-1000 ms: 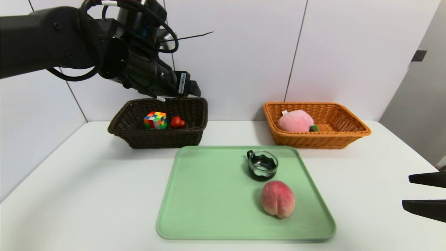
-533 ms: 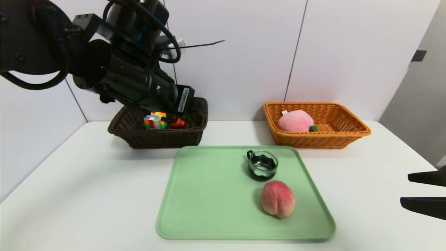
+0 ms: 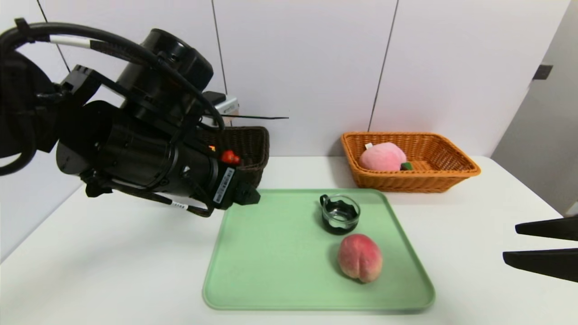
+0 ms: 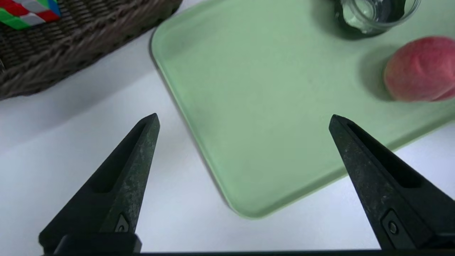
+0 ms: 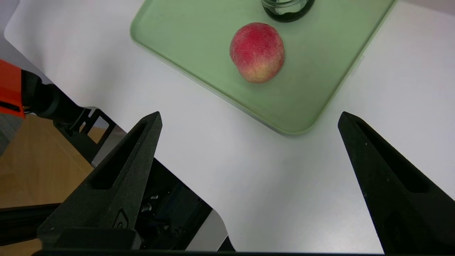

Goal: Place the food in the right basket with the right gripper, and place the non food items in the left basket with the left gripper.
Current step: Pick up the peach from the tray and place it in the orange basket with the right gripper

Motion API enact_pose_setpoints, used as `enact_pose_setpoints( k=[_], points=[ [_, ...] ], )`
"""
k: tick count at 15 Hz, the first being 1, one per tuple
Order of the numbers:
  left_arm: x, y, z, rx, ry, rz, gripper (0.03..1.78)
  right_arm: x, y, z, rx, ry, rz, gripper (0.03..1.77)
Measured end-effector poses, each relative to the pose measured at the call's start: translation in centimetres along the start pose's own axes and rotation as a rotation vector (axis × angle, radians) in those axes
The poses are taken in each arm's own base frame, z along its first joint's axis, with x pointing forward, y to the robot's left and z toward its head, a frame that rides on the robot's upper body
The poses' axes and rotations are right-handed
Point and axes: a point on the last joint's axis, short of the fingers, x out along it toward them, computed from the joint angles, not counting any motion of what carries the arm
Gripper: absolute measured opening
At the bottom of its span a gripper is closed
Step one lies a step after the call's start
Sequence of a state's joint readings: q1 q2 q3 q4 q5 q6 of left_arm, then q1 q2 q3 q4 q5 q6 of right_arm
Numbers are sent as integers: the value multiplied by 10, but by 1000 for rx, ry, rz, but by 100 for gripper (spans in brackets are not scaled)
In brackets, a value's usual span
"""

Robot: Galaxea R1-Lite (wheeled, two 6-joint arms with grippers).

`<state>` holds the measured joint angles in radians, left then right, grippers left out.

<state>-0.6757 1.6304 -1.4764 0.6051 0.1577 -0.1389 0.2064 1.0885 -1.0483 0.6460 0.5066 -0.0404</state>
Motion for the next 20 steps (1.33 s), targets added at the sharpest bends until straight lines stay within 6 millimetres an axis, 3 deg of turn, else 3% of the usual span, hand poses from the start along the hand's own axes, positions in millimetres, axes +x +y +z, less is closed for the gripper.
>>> enact_pose_setpoints(
  k=[4,11,20],
  points=[
    [-4,-1,-10,10,16,-2,169,23,-7,16,-12,40,34,171],
    [-6,0,-10,10,12,-1,169,100,-16,42,-42,176,96,171],
    [-3,-1,-9,11,15,-1,169,181,-6,28,-110,400,12,171]
  ],
)
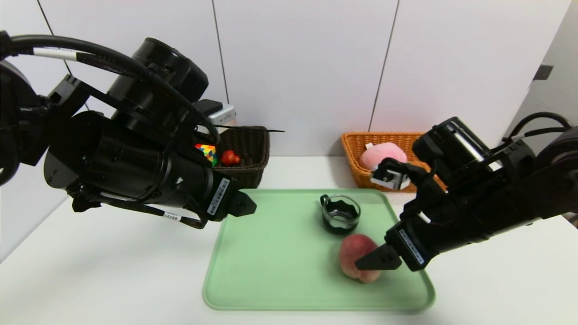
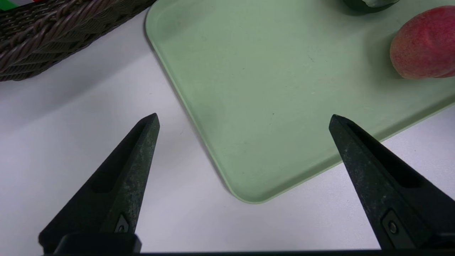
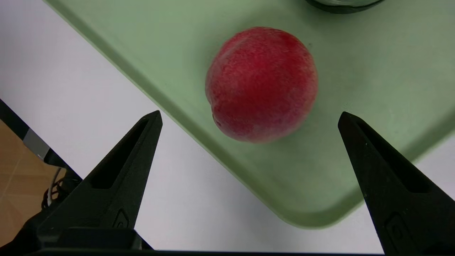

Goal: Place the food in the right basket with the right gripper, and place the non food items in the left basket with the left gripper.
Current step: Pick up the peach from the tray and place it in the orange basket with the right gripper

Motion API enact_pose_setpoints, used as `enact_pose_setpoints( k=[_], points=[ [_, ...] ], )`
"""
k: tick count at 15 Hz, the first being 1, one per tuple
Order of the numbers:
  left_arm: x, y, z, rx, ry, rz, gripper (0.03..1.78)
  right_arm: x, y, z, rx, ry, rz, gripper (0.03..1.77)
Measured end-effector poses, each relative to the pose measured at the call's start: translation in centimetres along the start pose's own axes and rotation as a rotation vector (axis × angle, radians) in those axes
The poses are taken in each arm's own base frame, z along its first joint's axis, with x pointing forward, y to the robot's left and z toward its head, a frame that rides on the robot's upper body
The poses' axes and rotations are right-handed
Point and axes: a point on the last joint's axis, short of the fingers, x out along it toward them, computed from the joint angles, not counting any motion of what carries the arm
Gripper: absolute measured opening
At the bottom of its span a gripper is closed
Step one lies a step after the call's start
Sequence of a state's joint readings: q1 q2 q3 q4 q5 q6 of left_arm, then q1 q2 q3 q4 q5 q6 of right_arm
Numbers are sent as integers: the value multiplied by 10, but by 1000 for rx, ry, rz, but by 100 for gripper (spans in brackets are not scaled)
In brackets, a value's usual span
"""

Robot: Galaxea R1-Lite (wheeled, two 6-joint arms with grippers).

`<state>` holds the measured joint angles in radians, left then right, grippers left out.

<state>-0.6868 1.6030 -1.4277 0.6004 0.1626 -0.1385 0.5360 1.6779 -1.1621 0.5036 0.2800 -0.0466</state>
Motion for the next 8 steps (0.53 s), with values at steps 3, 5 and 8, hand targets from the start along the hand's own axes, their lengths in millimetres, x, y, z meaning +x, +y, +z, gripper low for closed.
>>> enact_pose_setpoints(
  k=[3,5,8],
  points=[
    [1,0,0,0,0,0,169,17,1,2,-10,31,7,171],
    [1,0,1,0,-3,0,169,27,0,4,-12,43,-10,171],
    [3,-1,1,-1,-7,-1,169,39,-3,5,-11,63,-41,171]
  ],
)
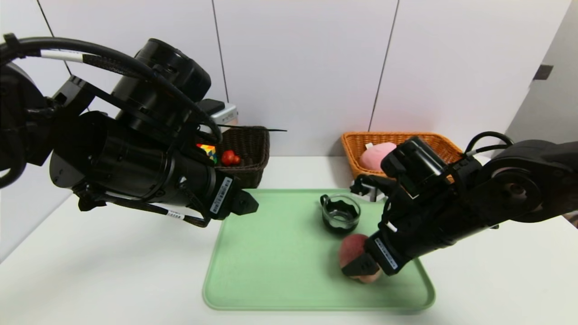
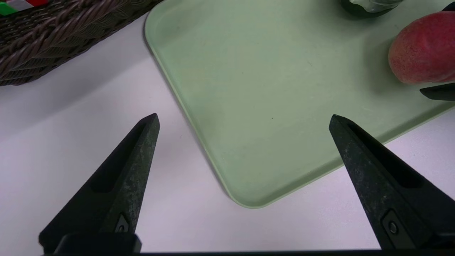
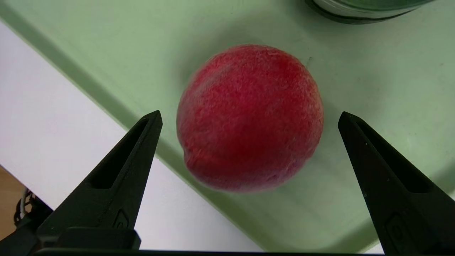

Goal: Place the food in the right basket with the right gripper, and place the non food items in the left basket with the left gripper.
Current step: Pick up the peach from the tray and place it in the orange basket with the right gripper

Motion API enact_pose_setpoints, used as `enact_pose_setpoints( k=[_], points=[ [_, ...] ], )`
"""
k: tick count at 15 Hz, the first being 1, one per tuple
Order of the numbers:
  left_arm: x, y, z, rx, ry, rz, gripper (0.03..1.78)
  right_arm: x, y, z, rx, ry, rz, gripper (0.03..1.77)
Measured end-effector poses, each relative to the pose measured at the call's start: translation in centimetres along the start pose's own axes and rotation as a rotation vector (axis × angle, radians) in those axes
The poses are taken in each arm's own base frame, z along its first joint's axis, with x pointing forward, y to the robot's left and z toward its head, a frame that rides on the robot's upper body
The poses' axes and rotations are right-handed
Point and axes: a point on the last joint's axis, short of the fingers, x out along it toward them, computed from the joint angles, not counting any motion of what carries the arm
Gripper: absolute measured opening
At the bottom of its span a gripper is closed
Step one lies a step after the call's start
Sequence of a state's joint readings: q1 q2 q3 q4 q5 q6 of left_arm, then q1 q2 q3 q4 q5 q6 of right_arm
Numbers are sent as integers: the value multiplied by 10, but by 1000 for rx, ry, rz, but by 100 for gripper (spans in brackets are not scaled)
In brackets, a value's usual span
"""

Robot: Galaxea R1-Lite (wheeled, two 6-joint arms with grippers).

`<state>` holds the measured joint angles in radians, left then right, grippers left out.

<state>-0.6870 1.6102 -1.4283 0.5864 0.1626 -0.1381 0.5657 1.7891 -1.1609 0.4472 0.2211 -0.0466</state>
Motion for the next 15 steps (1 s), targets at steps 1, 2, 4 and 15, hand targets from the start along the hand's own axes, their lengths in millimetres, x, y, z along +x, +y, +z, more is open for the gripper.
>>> enact_pose_setpoints(
  k=[1,2,4,15],
  points=[
    [0,0,0,0,1,0,169,2,-1,0,1,6,-4,171],
    [1,0,0,0,1,-1,169,4,-1,0,3,13,-4,171],
    [1,0,1,0,-1,-1,169,6,-1,0,3,16,-4,143],
    [1,0,2,-1,-4,0,169,-42,8,-4,-22,-111,-20,109]
  ],
)
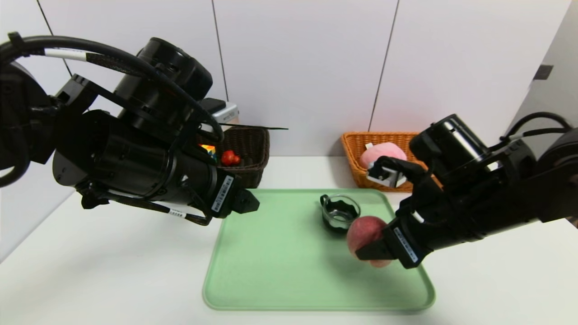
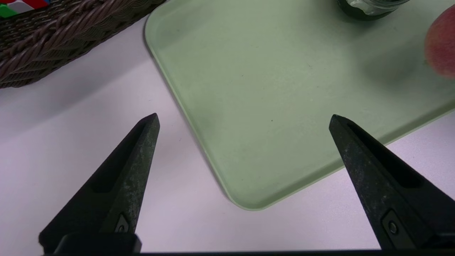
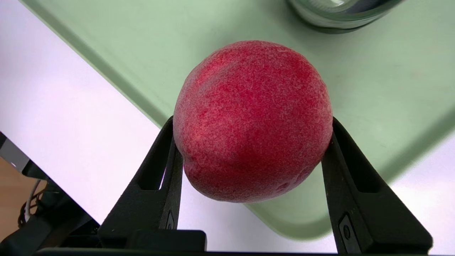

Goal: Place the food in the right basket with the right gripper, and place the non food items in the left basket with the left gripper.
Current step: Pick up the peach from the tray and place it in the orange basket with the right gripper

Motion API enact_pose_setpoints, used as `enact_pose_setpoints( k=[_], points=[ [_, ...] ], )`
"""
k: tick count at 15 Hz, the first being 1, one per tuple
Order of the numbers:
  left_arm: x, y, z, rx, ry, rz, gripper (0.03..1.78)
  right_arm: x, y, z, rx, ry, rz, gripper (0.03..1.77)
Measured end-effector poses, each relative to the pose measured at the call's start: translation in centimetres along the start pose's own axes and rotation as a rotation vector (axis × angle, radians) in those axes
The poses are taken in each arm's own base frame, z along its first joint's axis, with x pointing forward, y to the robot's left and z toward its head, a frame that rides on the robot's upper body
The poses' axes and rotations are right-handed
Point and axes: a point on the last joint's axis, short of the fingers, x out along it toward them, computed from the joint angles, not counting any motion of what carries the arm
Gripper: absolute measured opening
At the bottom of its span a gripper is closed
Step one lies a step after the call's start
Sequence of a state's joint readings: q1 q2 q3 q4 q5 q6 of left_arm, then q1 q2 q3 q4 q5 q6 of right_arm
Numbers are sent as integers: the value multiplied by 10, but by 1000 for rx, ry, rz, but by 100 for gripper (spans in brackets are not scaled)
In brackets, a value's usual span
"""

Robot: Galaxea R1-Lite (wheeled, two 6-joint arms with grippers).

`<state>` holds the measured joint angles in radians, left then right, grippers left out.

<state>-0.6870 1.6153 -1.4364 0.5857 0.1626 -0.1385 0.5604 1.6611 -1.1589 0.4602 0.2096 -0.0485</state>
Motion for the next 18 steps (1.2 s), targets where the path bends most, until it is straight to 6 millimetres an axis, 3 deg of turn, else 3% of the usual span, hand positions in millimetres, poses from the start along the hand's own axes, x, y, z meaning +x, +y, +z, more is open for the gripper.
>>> enact_pose_setpoints(
  k=[5,10,13,18],
  points=[
    [-1,1,0,-1,-6,25,169,-54,-15,4,45,-191,-181,108],
    [-1,1,0,0,-7,26,169,-81,-58,21,134,-410,-336,108],
    [-1,1,1,-1,-10,24,169,-74,-90,32,178,-461,-406,108],
    [-1,1,1,-2,-10,24,169,-35,-142,48,236,-486,-571,108]
  ],
)
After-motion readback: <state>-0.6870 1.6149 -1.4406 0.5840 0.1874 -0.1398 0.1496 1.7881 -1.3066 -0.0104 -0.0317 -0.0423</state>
